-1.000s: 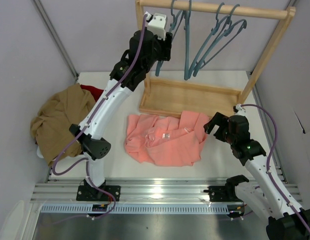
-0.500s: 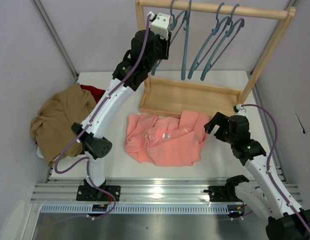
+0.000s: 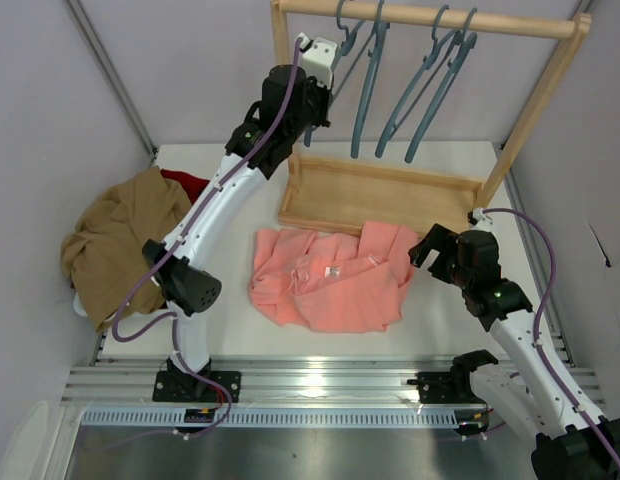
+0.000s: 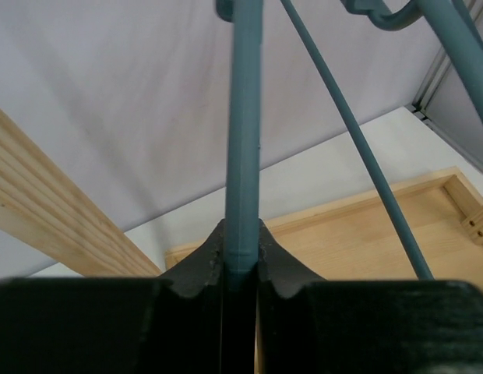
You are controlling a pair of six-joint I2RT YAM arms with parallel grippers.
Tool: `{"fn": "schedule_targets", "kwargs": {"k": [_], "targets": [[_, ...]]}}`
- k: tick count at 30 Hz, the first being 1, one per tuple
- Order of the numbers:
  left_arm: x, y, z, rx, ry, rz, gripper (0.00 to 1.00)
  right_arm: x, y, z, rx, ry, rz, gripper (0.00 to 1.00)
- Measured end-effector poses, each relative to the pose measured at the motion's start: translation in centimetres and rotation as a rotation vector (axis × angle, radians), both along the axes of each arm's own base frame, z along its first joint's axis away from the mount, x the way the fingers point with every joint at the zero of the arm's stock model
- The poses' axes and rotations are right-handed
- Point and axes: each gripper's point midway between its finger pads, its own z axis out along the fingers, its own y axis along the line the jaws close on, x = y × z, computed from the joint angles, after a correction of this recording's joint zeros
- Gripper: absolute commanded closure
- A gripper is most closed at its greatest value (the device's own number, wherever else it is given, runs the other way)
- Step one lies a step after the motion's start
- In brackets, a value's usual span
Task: Place the skirt on the hanger
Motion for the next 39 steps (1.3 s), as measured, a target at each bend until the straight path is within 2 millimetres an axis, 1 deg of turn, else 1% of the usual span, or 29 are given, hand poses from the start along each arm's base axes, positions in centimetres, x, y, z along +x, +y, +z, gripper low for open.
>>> {"fn": "schedule_targets", "kwargs": {"k": [4, 9, 15, 17, 18, 20, 22, 27, 30, 33, 35, 37, 39], "targets": [[-0.1, -0.1, 0.3, -0.005, -0.008, -0.01, 0.9, 0.0, 0.0, 0.0, 0.0, 0.0, 0.0, 0.0], [-0.3, 0.4, 1.2, -0.025, -0.018, -0.004, 0.99, 0.1, 0.0, -0.1, 0.0, 0.003, 0.001, 0.01], [-1.5, 2.5, 3.1, -0.064, -0.009, 0.019, 1.0, 0.4, 0.4, -0.4, 0.006, 0.014, 0.014, 0.01], [-2.1, 3.3, 4.2, -0.087, -0.018, 0.027, 1.0, 0.5, 0.6, -0.5, 0.009, 0.017, 0.021, 0.01], [-2.7, 3.8, 4.8, -0.094, -0.02, 0.029, 1.0, 0.5, 0.6, -0.6, 0.011, 0.018, 0.023, 0.02], [-4.1, 4.9, 5.0, -0.093, -0.003, 0.028, 1.0, 0.7, 0.7, -0.5, 0.01, 0.013, 0.029, 0.01], [-6.0, 5.8, 4.5, -0.091, 0.029, 0.015, 1.0, 0.9, 0.8, -0.3, 0.005, -0.001, 0.037, 0.01], [-11.2, 8.0, 4.2, -0.116, 0.055, -0.029, 1.0, 1.6, 1.3, 0.1, -0.007, -0.034, 0.082, 0.01], [-14.3, 9.8, 3.4, -0.127, 0.07, -0.033, 1.0, 2.0, 1.8, 0.0, -0.012, -0.04, 0.12, 0.02], [-16.9, 11.3, 1.5, -0.142, 0.098, -0.028, 1.0, 2.5, 2.4, -0.2, -0.016, -0.042, 0.154, 0.03], [-18.4, 12.3, -0.6, -0.149, 0.135, -0.015, 1.0, 2.9, 3.0, -0.4, -0.026, -0.041, 0.183, 0.04], [-19.4, 12.9, -2.6, -0.161, 0.175, -0.003, 1.0, 3.3, 3.6, -0.5, -0.039, -0.04, 0.211, 0.05], [-20.2, 13.3, -5.1, -0.163, 0.231, 0.013, 1.0, 3.7, 4.4, -0.9, -0.065, -0.03, 0.241, 0.08]]}}
